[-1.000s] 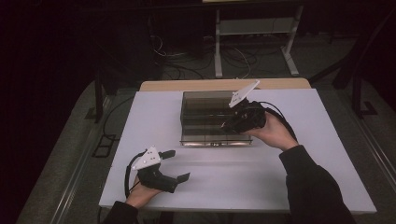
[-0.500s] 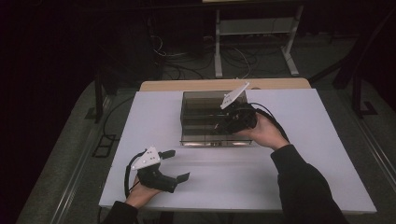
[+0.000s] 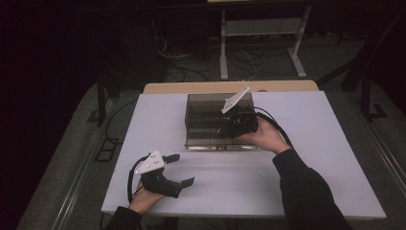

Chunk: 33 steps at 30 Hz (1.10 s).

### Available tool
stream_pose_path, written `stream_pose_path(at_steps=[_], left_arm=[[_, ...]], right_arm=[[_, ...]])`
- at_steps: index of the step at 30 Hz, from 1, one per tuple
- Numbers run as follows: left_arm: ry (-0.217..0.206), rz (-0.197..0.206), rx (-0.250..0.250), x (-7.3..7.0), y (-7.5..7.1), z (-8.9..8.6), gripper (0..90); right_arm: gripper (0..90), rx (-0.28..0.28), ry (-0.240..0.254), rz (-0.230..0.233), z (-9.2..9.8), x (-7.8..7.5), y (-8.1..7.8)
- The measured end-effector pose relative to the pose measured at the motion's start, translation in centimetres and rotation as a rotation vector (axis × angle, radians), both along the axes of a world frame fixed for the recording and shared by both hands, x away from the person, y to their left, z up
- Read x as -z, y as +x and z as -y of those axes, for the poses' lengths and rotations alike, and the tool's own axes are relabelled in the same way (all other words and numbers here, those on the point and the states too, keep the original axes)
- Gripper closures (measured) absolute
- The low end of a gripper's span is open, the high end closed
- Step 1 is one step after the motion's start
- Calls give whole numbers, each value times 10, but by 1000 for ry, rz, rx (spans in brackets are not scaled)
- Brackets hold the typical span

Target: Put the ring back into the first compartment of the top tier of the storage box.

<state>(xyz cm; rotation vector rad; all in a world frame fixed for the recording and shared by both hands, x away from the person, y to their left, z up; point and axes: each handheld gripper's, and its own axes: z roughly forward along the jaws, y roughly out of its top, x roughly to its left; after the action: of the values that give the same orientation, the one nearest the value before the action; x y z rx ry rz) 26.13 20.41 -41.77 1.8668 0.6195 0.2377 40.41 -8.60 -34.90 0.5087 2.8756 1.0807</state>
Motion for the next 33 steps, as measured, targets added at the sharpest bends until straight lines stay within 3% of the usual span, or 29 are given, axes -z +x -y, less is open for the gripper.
stream_pose_path(at_steps=[20, 26, 33], left_arm=[[-1, -1, 2, 0, 0, 0, 25], [1, -1, 5, 0, 0, 0, 25], [3, -2, 6, 0, 0, 0, 25]], right_arm=[[691, -6, -29, -11, -8, 19, 6], [589, 9, -47, 6, -10, 21, 5], [523, 19, -20, 23, -8, 14, 2]])
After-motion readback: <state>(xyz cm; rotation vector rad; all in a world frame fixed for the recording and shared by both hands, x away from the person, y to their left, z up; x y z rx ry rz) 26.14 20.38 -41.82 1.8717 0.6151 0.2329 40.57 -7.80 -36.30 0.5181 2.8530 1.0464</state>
